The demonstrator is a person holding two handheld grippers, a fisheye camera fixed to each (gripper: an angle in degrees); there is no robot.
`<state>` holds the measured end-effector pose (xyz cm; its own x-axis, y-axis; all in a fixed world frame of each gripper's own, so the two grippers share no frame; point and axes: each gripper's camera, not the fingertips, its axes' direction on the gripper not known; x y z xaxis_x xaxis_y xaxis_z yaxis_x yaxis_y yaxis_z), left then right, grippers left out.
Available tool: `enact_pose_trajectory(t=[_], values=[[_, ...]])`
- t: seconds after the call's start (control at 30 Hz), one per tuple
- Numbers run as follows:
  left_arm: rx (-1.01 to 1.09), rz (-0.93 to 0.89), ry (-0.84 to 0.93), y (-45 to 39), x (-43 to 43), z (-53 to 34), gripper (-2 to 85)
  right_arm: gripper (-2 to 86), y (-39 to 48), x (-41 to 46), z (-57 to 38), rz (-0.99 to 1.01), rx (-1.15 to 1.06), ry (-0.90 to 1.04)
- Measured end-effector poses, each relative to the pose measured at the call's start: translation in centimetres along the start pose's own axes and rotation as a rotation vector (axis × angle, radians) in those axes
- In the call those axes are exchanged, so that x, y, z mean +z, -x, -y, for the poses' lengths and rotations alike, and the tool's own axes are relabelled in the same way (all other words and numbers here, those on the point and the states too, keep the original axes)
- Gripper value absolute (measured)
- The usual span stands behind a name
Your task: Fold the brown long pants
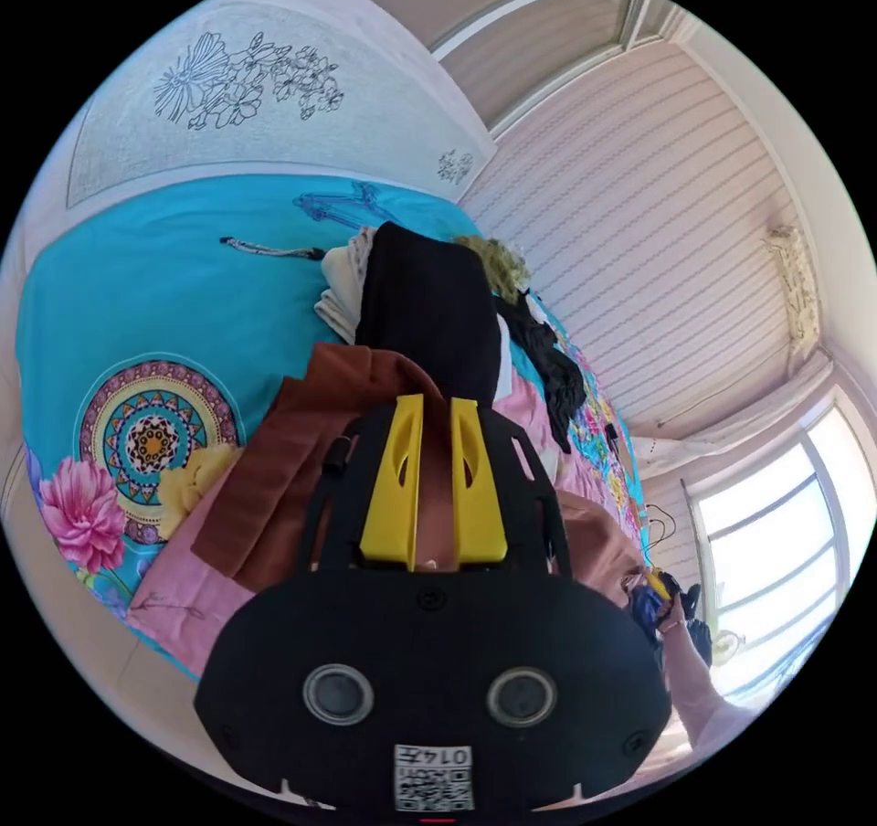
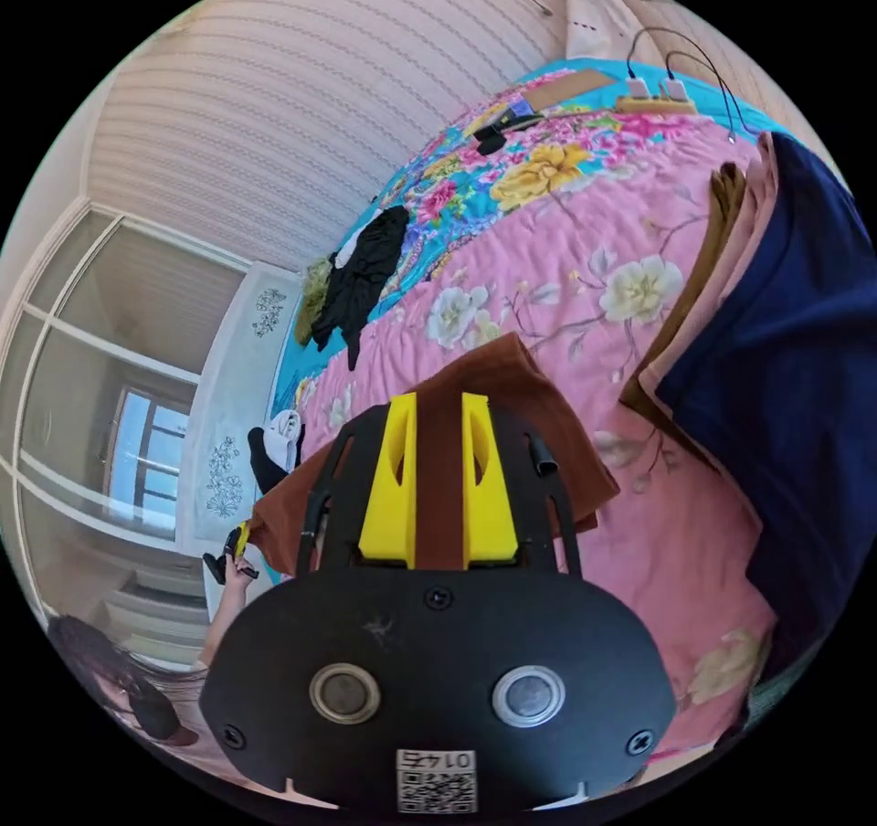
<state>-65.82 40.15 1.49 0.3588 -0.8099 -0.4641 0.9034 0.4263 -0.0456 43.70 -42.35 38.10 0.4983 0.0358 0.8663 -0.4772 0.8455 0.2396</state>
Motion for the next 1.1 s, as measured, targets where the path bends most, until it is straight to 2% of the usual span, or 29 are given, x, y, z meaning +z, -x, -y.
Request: enact_pose_trajectory(t=[0.1,0.17,0.23,0.3,0.47,0.6,0.83,1.1], values=[[-0.014,-0.072,-0.048,1.1,-0.3,-1.5,5.6,8.1,-3.3,3.0,-3.2,0.053,0.035,0.053],[-0.001,-0.068,0.001,2.2,-0.9,-2.7,6.1,8.0,-5.3,3.8,-5.7,0.081,0.039,0.086],[-0.010,-0.033,0.040,3.7,-1.9,-4.2,6.4,7.7,-7.0,3.4,-8.5,0.095,0.037,0.064],[-0.041,0.038,0.023,5.7,-3.9,-6.5,6.5,7.4,-9.0,2.0,-11.7,0.134,0.066,-0.036],[-0.031,0.180,0.086,7.3,-3.8,-9.1,9.1,8.5,-11.3,2.6,-12.0,0.178,0.142,-0.060],[-0.124,-0.002,0.099,6.8,-0.2,-8.6,11.5,9.3,-11.1,3.6,-9.7,0.167,0.209,-0.153],[-0.210,-0.006,0.067,5.8,4.0,-6.0,12.1,7.8,-10.5,4.8,-9.1,0.172,0.307,-0.176],[-0.187,-0.091,0.092,6.2,2.7,-7.8,12.9,10.1,-9.1,3.0,-12.4,0.006,0.181,-0.151]])
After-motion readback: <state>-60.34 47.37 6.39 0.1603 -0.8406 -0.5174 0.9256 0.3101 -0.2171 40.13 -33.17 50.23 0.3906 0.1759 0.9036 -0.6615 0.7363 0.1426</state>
